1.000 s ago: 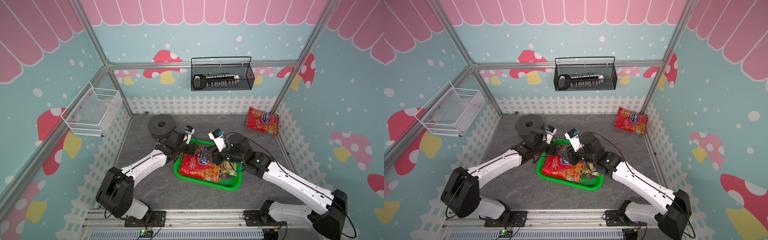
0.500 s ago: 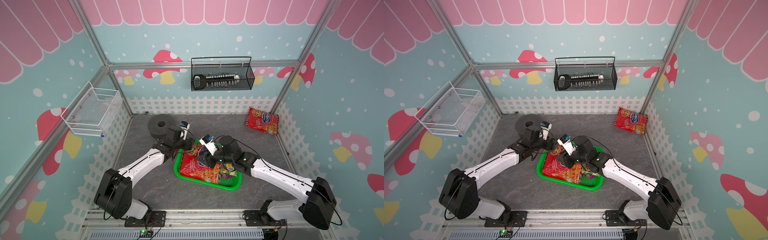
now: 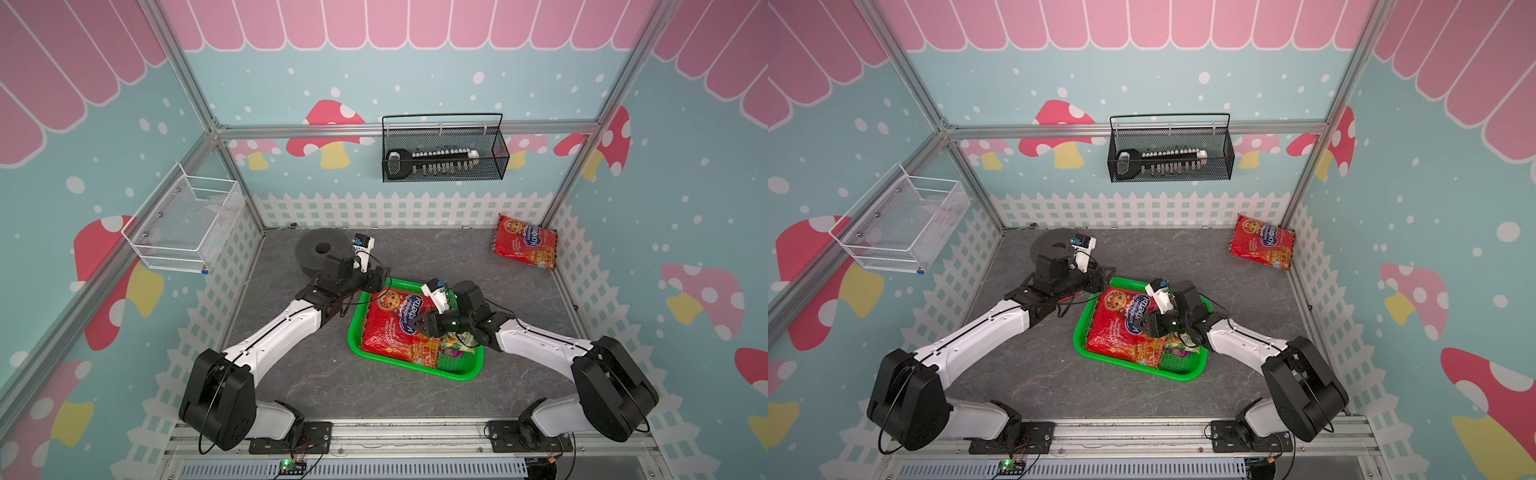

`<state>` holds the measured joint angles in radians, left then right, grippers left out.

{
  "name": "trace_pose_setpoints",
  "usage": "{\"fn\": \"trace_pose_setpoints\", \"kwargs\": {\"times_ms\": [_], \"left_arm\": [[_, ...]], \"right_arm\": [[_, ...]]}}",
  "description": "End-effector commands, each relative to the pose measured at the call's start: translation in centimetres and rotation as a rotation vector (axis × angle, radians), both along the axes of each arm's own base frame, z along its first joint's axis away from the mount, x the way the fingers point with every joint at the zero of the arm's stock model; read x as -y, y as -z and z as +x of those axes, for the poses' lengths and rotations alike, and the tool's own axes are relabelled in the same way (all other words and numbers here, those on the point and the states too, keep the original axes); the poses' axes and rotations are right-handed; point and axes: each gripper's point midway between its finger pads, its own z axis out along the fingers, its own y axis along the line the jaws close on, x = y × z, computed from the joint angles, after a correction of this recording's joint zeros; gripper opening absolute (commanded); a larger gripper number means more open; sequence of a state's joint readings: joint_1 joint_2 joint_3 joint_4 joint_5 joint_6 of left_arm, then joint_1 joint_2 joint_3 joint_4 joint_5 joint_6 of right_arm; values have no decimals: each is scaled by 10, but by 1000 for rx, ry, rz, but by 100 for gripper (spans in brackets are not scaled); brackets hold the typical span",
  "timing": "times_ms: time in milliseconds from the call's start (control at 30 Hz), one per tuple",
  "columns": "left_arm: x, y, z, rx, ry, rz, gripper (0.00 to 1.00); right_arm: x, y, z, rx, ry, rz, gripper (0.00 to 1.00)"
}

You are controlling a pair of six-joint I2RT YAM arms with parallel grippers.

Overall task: Put the candies in the basket
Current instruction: Place the candy in the basket, then pick up the candy at the center of the board.

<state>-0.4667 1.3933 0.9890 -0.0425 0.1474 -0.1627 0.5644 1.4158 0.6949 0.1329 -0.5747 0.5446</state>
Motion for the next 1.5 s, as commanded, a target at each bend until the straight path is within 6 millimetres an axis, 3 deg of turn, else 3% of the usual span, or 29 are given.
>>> {"fn": "trace_pose_setpoints", "kwargs": {"times_ms": [0, 100, 300, 400, 533, 733, 867, 967, 1000, 1033, 1133, 1233, 1467], "left_arm": [[5, -14, -6, 92, 6, 4, 70], [7, -11, -8, 94, 4, -19, 70], [-2, -1, -4, 56, -73, -28, 71], [-6, 0, -5, 43, -92, -30, 75], [-9, -6, -8, 50, -92, -25, 75], [-22, -4, -8, 74, -136, 17, 77], [-29, 1, -7, 77, -165, 47, 79], [-33, 7, -4, 68, -182, 61, 79], [-32, 8, -4, 67, -182, 60, 79], [-32, 8, -3, 63, -183, 58, 79], [-28, 7, -2, 58, -168, 47, 79], [-26, 8, -1, 53, -161, 43, 79], [-28, 9, -3, 50, -163, 48, 79]], "right_arm": [[12, 11, -10, -90, 28, -2, 51], [14, -8, -3, -71, 35, 7, 54], [33, -62, 44, 36, 155, -88, 59], [59, -78, 78, 98, 278, -128, 62], [107, -84, 120, 125, 475, -171, 63], [190, -72, 172, 236, 714, -408, 67], [230, -59, 194, 280, 770, -519, 69], [256, -49, 211, 307, 819, -628, 89], [261, -45, 217, 316, 822, -657, 97], [267, -38, 223, 324, 814, -692, 99], [277, -26, 248, 364, 749, -819, 99], [285, 0, 269, 350, 671, -917, 99], [316, 42, 309, 295, 649, -1057, 97]]}}
